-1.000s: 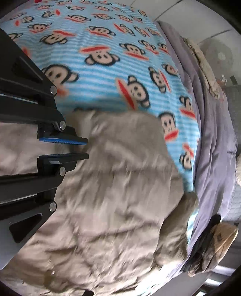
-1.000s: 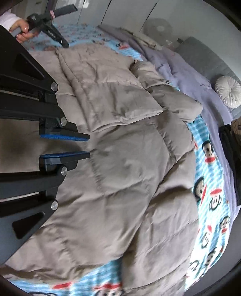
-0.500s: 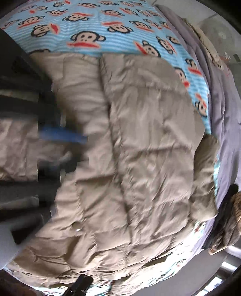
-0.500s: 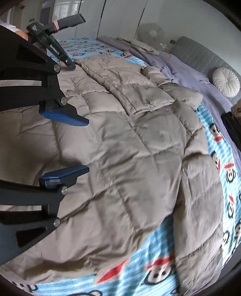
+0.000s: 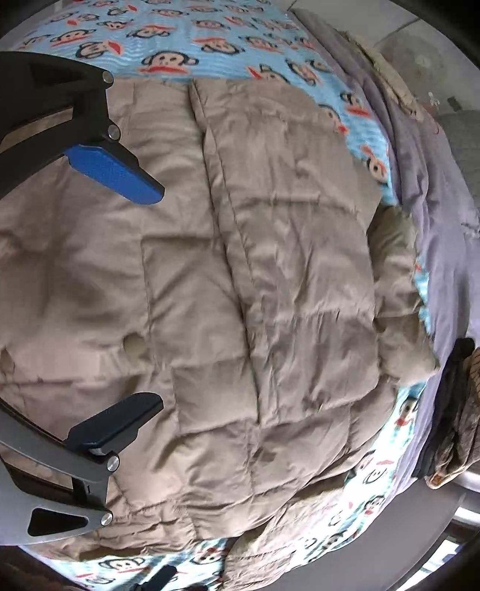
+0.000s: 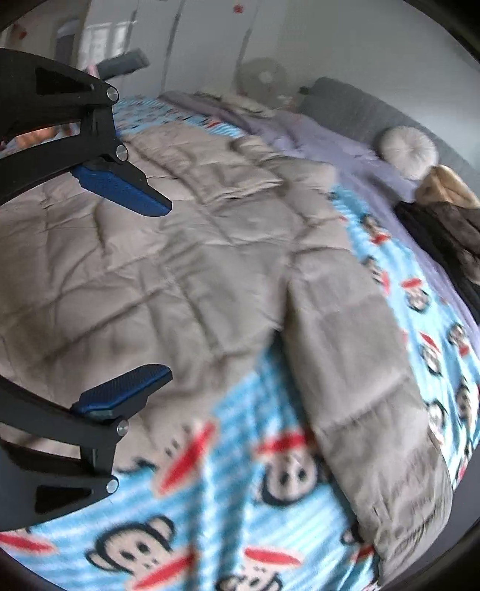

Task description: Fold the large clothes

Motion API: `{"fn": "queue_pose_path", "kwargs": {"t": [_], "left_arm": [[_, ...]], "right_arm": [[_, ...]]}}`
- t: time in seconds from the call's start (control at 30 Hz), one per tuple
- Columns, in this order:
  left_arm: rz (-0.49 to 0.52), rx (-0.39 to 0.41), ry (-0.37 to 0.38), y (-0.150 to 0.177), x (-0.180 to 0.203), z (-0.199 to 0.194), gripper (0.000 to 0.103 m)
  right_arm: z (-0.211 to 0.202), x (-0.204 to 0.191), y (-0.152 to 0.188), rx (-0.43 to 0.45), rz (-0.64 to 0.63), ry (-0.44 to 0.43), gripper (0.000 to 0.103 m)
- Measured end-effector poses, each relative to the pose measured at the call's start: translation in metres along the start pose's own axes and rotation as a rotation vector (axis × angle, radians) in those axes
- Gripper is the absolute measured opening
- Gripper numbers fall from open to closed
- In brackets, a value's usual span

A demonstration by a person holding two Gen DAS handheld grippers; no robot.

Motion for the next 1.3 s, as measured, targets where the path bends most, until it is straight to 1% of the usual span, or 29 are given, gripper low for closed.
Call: {"fn": "queue_pose_path", "kwargs": {"t": [0.03,0.07,0.17,0.33,0.5,0.6,0.7,0.77,0.8,0.83,0.87,0.9,0.93,0.97,1.0,1.1,1.17,1.2,1.3], "left_arm": [[0.008,-0.004,0.001,-0.001,0.004,0.002,0.102],[0.012,0.002,-0.004,-0.001,0.007,0.001,0.102],[0.024,0.006,0.002,-0.002,0.022,0.000,0.102],[0.031,0.006,-0.002,-0.006,0.040,-0.001,0.102],[0.032,0.010,-0.002,-0.013,0.055,-0.001,0.102],[0.029,0.014,-0.008,-0.017,0.060,-0.001,0.102],[0.029,0.021,-0.020,-0.021,0.066,-0.001,0.102],[0.030,0.024,-0.020,-0.023,0.069,-0.001,0.102],[0.030,0.026,-0.020,-0.024,0.070,-0.002,0.102],[0.028,0.029,-0.022,-0.025,0.071,-0.002,0.102],[0.025,0.032,-0.023,-0.026,0.070,-0.003,0.102],[0.021,0.034,-0.025,-0.027,0.069,-0.003,0.102],[0.015,0.036,-0.026,-0.027,0.067,-0.004,0.102],[0.010,0.039,-0.028,-0.028,0.065,-0.005,0.102],[0.005,0.042,-0.031,-0.029,0.062,-0.006,0.102],[-0.018,0.056,-0.034,-0.031,0.049,-0.010,0.102],[-0.036,0.068,-0.038,-0.032,0.038,-0.013,0.102],[-0.048,0.074,-0.043,-0.033,0.031,-0.014,0.102],[-0.093,0.092,-0.049,-0.034,0.007,-0.019,0.102]], "right_arm": [[-0.006,0.006,-0.006,0.014,0.021,-0.016,0.096],[-0.013,0.014,-0.014,0.036,0.049,-0.038,0.103],[-0.030,0.037,-0.035,0.073,0.119,-0.076,0.103],[-0.045,0.084,-0.070,0.093,0.226,-0.083,0.103],[-0.061,0.140,-0.114,0.166,0.378,-0.148,0.103],[-0.065,0.171,-0.138,0.206,0.475,-0.217,0.103],[-0.060,0.197,-0.160,0.229,0.586,-0.317,0.103],[-0.055,0.205,-0.169,0.243,0.647,-0.389,0.102],[-0.052,0.209,-0.175,0.254,0.691,-0.438,0.100],[-0.050,0.209,-0.178,0.259,0.718,-0.467,0.093],[-0.046,0.209,-0.182,0.258,0.743,-0.491,0.073],[-0.043,0.208,-0.184,0.252,0.750,-0.501,0.044],[-0.040,0.205,-0.186,0.243,0.748,-0.504,0.031],[-0.039,0.199,-0.189,0.237,0.731,-0.506,0.015],[-0.040,0.194,-0.191,0.239,0.715,-0.501,0.009],[-0.049,0.163,-0.202,0.258,0.602,-0.465,0.009],[-0.056,0.132,-0.210,0.258,0.498,-0.439,0.009],[-0.058,0.113,-0.215,0.259,0.433,-0.423,0.009],[-0.059,0.038,-0.223,0.249,0.202,-0.359,0.009]]}}
Point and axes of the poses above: each gripper's, at about its wrist camera, not at the fingertips, and z roughly the way its jaws point, x to its right, y to its underside, the point moved 9 cm from there along z, roughly the way its jaws point, and after that the axes turned 7 degrees about -x, right-handed, at the moved point
